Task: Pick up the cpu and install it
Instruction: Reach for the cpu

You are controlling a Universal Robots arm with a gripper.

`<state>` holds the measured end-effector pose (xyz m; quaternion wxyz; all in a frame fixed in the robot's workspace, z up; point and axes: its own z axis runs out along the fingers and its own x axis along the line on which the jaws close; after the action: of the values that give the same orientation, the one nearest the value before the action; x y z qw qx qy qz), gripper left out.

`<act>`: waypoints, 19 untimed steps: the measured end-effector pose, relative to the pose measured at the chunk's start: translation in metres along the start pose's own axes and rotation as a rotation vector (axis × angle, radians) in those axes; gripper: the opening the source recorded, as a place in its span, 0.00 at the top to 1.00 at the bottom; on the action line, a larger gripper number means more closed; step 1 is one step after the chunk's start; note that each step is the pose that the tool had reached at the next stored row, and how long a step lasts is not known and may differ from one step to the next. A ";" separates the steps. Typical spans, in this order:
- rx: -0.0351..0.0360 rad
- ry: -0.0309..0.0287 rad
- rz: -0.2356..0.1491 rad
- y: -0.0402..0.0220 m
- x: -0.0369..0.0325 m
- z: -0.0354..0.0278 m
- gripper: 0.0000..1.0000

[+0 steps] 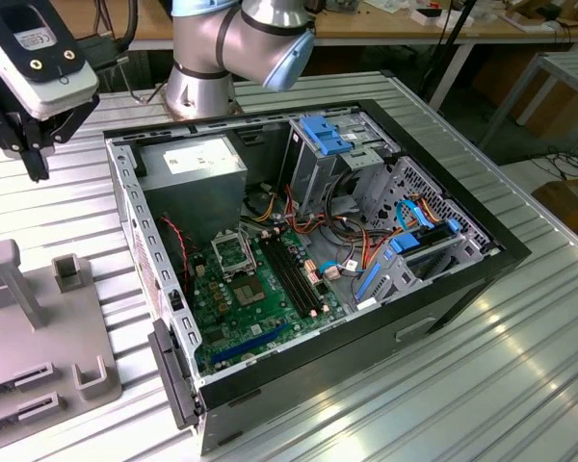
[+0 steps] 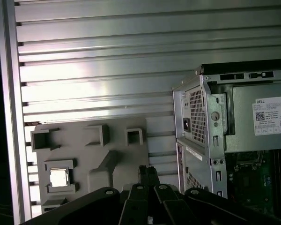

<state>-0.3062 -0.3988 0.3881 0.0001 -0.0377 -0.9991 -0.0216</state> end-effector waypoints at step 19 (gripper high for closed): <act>0.0003 0.0041 0.000 -0.0021 0.0268 0.0009 0.89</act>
<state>-0.3331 -0.3989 0.3871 0.0022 -0.0377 -0.9991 -0.0215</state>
